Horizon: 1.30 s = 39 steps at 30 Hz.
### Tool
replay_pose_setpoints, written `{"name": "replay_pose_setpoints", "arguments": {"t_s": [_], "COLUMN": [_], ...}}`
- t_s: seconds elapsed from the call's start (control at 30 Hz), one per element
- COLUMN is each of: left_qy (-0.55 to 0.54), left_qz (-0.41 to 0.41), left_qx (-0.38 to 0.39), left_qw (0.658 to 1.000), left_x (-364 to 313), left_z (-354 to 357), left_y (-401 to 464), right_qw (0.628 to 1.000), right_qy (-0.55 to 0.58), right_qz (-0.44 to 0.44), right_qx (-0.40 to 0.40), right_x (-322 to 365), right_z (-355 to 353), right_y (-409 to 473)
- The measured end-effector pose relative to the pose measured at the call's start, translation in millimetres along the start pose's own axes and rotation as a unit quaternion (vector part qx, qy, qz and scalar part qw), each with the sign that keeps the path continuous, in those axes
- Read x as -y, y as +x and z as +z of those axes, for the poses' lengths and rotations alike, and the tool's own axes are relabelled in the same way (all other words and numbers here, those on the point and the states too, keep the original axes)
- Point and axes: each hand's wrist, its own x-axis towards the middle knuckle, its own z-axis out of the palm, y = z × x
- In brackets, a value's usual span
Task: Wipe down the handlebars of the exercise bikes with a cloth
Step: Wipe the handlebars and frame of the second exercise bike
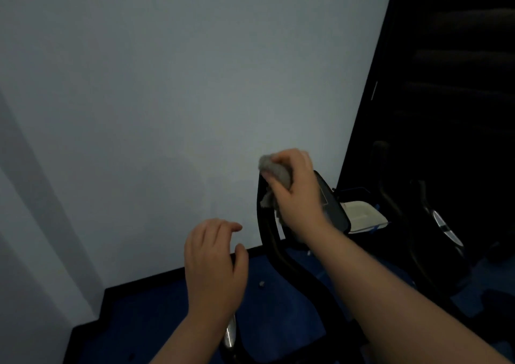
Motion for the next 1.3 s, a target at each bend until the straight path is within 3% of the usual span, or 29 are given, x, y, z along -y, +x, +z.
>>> {"name": "replay_pose_setpoints", "arguments": {"t_s": [0.2,0.37,0.47,0.6,0.73,0.83,0.9,1.03,1.17,1.3], "left_qy": [0.003,0.007,0.009,0.007,0.014,0.019,0.021,0.020,0.018,0.026], "left_qz": [-0.001,-0.002,0.002,-0.001,0.002,0.002,0.002,0.003,0.000,0.000], "left_qx": [0.003,0.004,0.010,0.015,0.016,0.020,0.015,0.011,0.007,0.006], "left_qw": [1.000,1.000,1.000,1.000,1.000,1.000,1.000,1.000,1.000,1.000], "left_x": [0,0,0,-1,-1,1,1,0,-1,0], "left_z": [0,-1,-1,-3,-2,-1,-1,0,-1,1], "left_y": [1,0,-1,0,0,-1,0,-1,-1,-1], "right_qw": [0.989,1.000,0.999,0.990,0.998,0.998,0.995,0.990,0.991,0.988], "right_qy": [-0.010,0.014,-0.005,-0.003,0.030,0.029,0.030,-0.001,0.073,0.096], "right_qz": [0.031,0.006,0.019,0.075,0.056,0.055,0.091,0.122,0.105,0.105], "right_qx": [0.145,0.015,0.029,0.122,0.007,-0.029,-0.027,0.066,-0.038,-0.053], "right_x": [-22,10,0,-20,-4,-2,-11,-20,0,0], "right_z": [-16,-8,-1,-17,-14,6,13,-8,-14,10], "right_y": [-43,2,-16,-40,-5,-4,-25,-31,11,-3]}}
